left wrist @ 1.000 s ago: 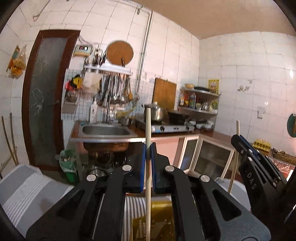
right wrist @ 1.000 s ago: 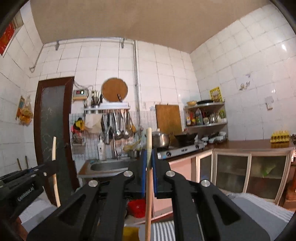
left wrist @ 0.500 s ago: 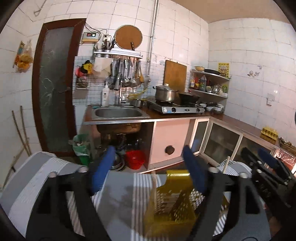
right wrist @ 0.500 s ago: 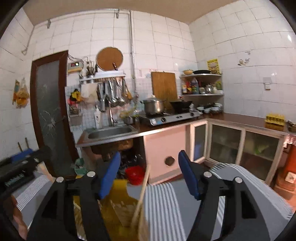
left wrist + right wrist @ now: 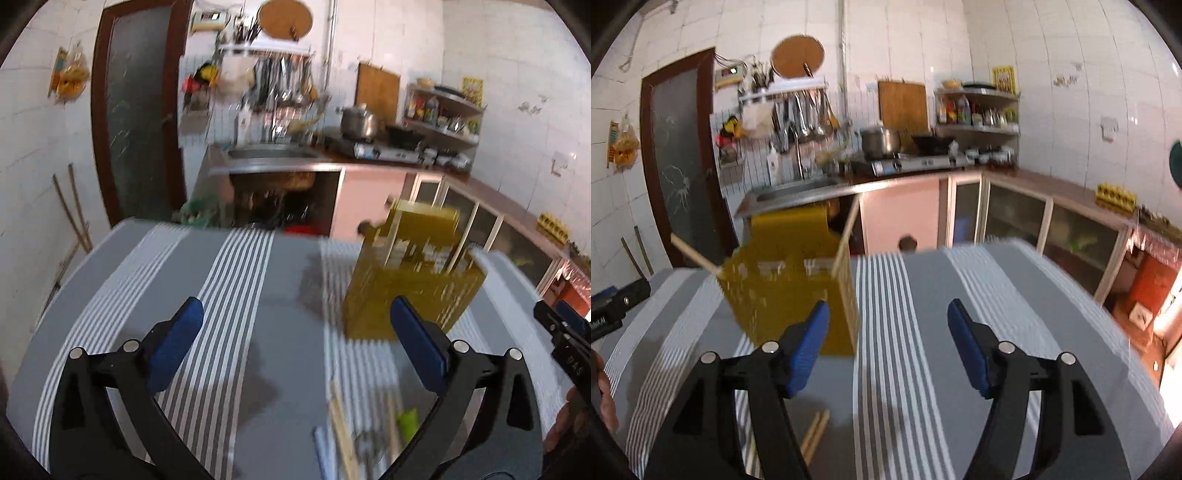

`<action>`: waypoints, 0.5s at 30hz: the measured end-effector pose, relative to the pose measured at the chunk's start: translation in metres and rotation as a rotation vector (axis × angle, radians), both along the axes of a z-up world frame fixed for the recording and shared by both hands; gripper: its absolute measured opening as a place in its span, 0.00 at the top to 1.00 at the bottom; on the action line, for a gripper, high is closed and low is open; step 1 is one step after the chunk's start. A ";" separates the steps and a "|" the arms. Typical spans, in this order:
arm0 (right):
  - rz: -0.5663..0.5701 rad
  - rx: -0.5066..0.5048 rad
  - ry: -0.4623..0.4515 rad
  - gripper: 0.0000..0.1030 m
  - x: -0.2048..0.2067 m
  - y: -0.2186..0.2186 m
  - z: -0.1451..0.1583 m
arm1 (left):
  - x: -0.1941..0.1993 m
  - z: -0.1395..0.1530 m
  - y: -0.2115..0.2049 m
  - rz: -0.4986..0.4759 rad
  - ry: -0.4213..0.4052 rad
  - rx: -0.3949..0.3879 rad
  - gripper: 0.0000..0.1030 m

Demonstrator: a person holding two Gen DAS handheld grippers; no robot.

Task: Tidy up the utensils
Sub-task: 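Move both open tools back down toward the remaining utensils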

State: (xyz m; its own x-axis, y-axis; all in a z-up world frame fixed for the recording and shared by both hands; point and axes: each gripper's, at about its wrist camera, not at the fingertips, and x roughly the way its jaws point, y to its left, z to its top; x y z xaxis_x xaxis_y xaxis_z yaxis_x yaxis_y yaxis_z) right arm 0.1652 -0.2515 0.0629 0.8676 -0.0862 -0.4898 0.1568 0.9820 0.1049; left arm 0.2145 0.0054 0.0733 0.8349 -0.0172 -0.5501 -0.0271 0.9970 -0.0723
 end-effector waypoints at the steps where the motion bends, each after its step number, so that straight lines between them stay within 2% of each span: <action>1: -0.002 0.017 0.020 0.36 -0.003 0.000 -0.009 | -0.003 -0.009 0.002 0.002 0.020 0.002 0.05; 5: 0.000 0.045 0.084 0.36 -0.011 0.005 -0.039 | -0.008 -0.050 0.008 0.002 0.134 -0.013 0.05; 8: 0.014 0.034 0.121 0.36 -0.016 0.015 -0.058 | -0.010 -0.077 0.010 0.015 0.187 0.015 0.05; 12: 0.035 0.010 0.157 0.36 -0.017 0.029 -0.075 | -0.011 -0.100 0.008 0.012 0.253 0.040 0.05; 15: 0.046 0.006 0.191 0.36 -0.013 0.037 -0.087 | -0.007 -0.111 0.011 0.004 0.297 0.013 0.05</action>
